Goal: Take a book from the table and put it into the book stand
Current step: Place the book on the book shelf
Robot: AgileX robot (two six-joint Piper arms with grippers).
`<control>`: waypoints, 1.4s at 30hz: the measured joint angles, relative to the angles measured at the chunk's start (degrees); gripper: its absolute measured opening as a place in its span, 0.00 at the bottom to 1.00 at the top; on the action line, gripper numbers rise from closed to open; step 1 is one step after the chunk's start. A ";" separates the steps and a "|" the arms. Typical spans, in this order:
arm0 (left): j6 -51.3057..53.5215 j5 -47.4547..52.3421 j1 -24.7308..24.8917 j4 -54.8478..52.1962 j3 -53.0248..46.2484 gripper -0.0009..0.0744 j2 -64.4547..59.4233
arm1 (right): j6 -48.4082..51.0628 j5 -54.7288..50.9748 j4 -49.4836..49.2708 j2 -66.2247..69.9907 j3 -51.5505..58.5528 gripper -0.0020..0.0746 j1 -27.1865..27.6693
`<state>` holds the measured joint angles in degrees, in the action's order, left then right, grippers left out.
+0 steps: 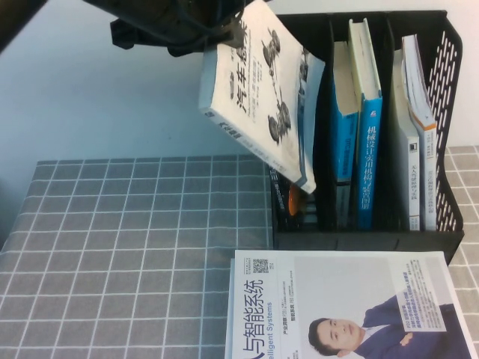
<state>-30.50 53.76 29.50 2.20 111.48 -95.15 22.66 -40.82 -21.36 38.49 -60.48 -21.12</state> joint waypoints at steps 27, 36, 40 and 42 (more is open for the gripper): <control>10.93 -6.95 7.13 -2.20 5.69 0.70 -15.13 | 0.78 -1.46 -2.05 8.46 12.65 0.02 0.00; 24.13 16.61 7.13 -3.48 18.75 0.08 -11.62 | 9.28 -23.46 3.01 13.71 13.55 0.02 0.00; 25.52 18.21 7.13 -4.65 18.16 0.03 -10.39 | 1.88 -29.27 20.04 14.25 13.55 0.02 0.00; 25.68 18.49 7.13 -4.83 17.60 0.02 -9.65 | -4.10 -29.50 29.00 13.66 13.55 0.02 0.00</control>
<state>-4.83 72.25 36.63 -2.63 129.07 -104.80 18.56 -70.33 7.63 52.15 -46.92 -21.12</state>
